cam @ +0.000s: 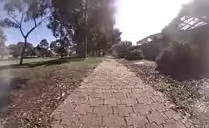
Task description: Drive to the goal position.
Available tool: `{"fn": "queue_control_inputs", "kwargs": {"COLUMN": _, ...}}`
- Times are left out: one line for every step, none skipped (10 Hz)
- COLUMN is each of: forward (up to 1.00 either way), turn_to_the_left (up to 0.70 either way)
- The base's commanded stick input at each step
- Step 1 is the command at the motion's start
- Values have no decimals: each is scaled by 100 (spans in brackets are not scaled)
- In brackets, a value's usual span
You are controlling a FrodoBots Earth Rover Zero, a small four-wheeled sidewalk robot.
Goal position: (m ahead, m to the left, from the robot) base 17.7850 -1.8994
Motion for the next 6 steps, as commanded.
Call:
{"fn": "queue_control_inputs", "kwargs": {"forward": 70, "turn_to_the_left": 0}}
{"fn": "queue_control_inputs", "kwargs": {"forward": 70, "turn_to_the_left": 0}}
{"fn": "queue_control_inputs", "kwargs": {"forward": 70, "turn_to_the_left": 1}}
{"fn": "queue_control_inputs", "kwargs": {"forward": 70, "turn_to_the_left": 2}}
{"fn": "queue_control_inputs", "kwargs": {"forward": 70, "turn_to_the_left": 2}}
{"fn": "queue_control_inputs", "kwargs": {"forward": 70, "turn_to_the_left": 1}}
